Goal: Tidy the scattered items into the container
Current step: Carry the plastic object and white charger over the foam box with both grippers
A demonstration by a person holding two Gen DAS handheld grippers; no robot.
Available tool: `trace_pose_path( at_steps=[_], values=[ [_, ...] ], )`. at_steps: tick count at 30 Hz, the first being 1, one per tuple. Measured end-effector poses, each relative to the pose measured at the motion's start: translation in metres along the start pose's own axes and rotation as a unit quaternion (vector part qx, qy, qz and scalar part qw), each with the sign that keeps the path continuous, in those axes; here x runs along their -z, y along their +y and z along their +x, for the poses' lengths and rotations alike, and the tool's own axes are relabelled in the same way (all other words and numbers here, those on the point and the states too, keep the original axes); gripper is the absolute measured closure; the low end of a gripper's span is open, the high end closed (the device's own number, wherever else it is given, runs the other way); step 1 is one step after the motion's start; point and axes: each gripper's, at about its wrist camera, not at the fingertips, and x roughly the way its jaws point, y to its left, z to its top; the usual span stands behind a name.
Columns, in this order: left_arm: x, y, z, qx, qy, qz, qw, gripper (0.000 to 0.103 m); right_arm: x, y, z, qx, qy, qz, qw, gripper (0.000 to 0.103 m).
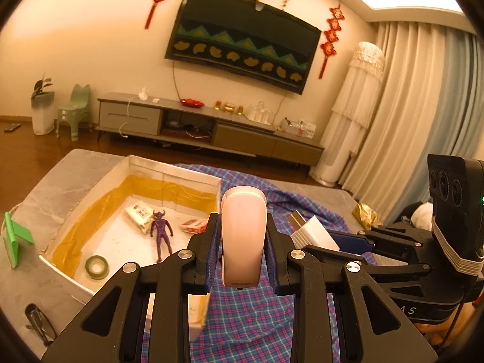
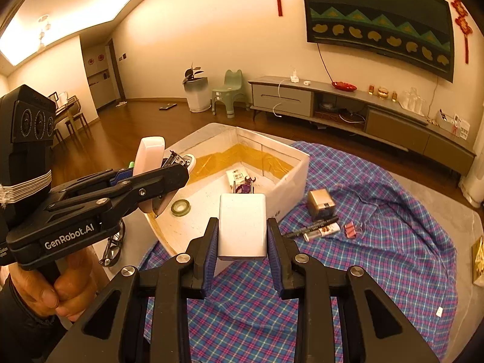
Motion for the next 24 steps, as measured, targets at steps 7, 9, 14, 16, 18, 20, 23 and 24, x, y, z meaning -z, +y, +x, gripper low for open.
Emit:
trace_pose_path(
  at_steps=[7, 9, 14, 16, 18, 20, 23, 24],
  values=[
    [-0.006, 0.026, 0.001, -0.007, 0.001, -0.033, 0.9994, 0.075, -0.013, 0.019, 0.011, -0.005, 0.003, -0.021, 1.000, 0.071],
    [-0.006, 0.033, 0.002, -0.008, 0.003, -0.042, 0.9991, 0.075, -0.017, 0.024, 0.016, -0.006, 0.005, -0.026, 1.000, 0.071],
    [-0.008, 0.049, 0.005, -0.011, 0.007, -0.065, 0.9978, 0.075, -0.024, 0.035, 0.030, -0.009, 0.010, -0.039, 0.999, 0.071],
    [-0.009, 0.056, 0.007, -0.013, 0.009, -0.072, 0.9973, 0.075, -0.026, 0.039, 0.036, -0.010, 0.013, -0.042, 0.999, 0.071],
    [-0.009, 0.066, 0.010, -0.015, 0.015, -0.085, 0.9961, 0.075, -0.027, 0.042, 0.043, -0.013, 0.017, -0.045, 0.999, 0.071],
    [-0.009, 0.074, 0.013, -0.011, 0.020, -0.101, 0.9946, 0.075, -0.028, 0.045, 0.050, -0.014, 0.022, -0.049, 0.998, 0.071],
    [-0.010, 0.086, 0.017, -0.016, 0.025, -0.117, 0.9927, 0.075, -0.029, 0.049, 0.062, -0.019, 0.031, -0.052, 0.998, 0.071],
    [-0.009, 0.089, 0.019, -0.017, 0.028, -0.122, 0.9920, 0.075, -0.030, 0.050, 0.066, -0.021, 0.034, -0.053, 0.998, 0.071]
  ],
)
